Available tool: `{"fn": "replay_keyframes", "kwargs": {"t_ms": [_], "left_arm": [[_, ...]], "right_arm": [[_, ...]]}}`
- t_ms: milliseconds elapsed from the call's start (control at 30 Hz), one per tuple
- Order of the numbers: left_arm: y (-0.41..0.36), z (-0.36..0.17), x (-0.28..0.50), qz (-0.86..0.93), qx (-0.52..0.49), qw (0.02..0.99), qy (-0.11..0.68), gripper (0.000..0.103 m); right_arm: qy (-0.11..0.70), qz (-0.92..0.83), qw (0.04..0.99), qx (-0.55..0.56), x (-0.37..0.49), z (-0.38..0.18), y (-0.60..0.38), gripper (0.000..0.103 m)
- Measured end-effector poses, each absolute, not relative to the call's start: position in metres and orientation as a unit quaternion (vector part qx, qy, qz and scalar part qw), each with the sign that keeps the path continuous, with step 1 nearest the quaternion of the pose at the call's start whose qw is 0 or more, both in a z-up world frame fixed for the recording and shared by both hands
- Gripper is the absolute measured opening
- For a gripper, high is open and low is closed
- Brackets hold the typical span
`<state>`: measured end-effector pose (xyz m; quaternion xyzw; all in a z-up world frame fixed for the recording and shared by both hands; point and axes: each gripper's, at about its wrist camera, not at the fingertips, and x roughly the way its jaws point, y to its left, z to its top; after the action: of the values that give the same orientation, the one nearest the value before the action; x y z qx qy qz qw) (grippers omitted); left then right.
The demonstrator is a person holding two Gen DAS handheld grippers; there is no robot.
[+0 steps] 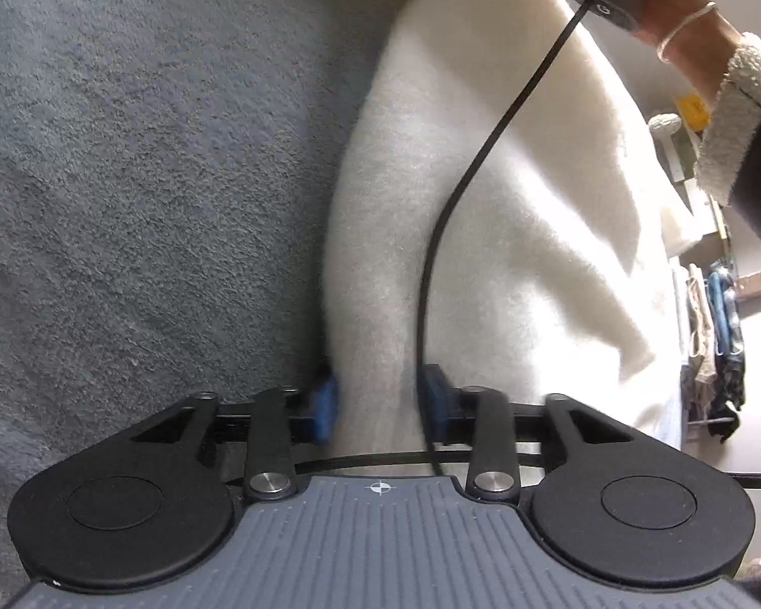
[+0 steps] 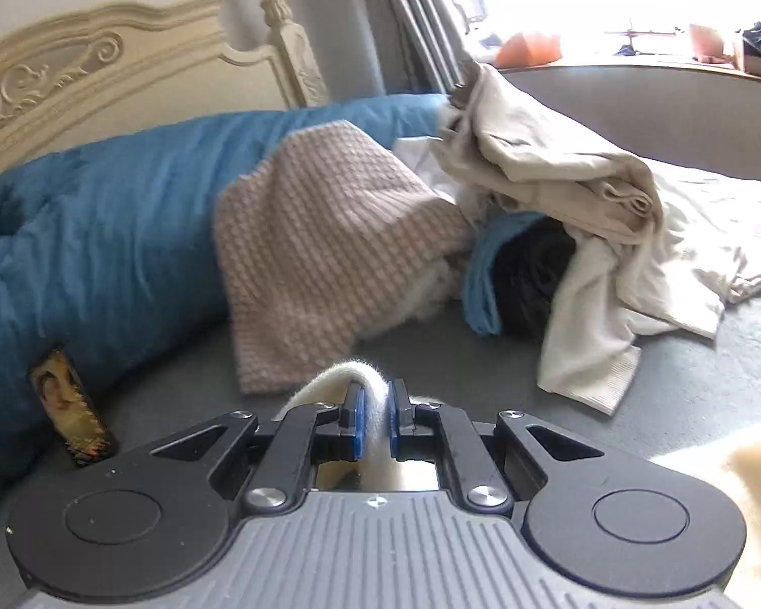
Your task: Fold clothes
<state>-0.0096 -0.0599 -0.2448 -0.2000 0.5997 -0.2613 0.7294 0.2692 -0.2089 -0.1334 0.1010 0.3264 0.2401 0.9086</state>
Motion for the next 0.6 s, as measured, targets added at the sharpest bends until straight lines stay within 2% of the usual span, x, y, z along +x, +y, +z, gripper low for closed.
{"fn": "replay_keyframes", "kwargs": {"t_ms": [33,67,267,433,533,600], "left_arm": [[-0.060,-0.243,-0.010,-0.262,-0.200,0.733,0.595,0.012],[-0.060,-0.237,-0.012,-0.263,-0.203,0.739,0.586,0.011],[-0.021,-0.197,-0.014,-0.263,-0.233,0.773,0.529,0.009],[0.014,-0.205,-0.016,-0.211,-0.222,0.770,0.560,0.009],[0.011,-0.218,-0.018,-0.198,-0.202,0.760,0.586,0.011],[0.005,-0.217,-0.021,-0.199,-0.174,0.769,0.581,0.014]], "right_arm": [[0.327,0.241,0.907,0.114,0.269,-0.135,-0.210,0.009],[0.324,0.242,0.907,0.116,0.268,-0.134,-0.210,0.009],[0.283,0.261,0.913,0.136,0.274,-0.115,-0.212,0.009],[0.252,0.271,0.910,0.185,0.285,-0.120,-0.201,0.009],[0.306,0.264,0.900,0.166,0.295,-0.154,-0.174,0.012],[0.390,0.254,0.875,0.137,0.303,-0.184,-0.154,0.021]]}}
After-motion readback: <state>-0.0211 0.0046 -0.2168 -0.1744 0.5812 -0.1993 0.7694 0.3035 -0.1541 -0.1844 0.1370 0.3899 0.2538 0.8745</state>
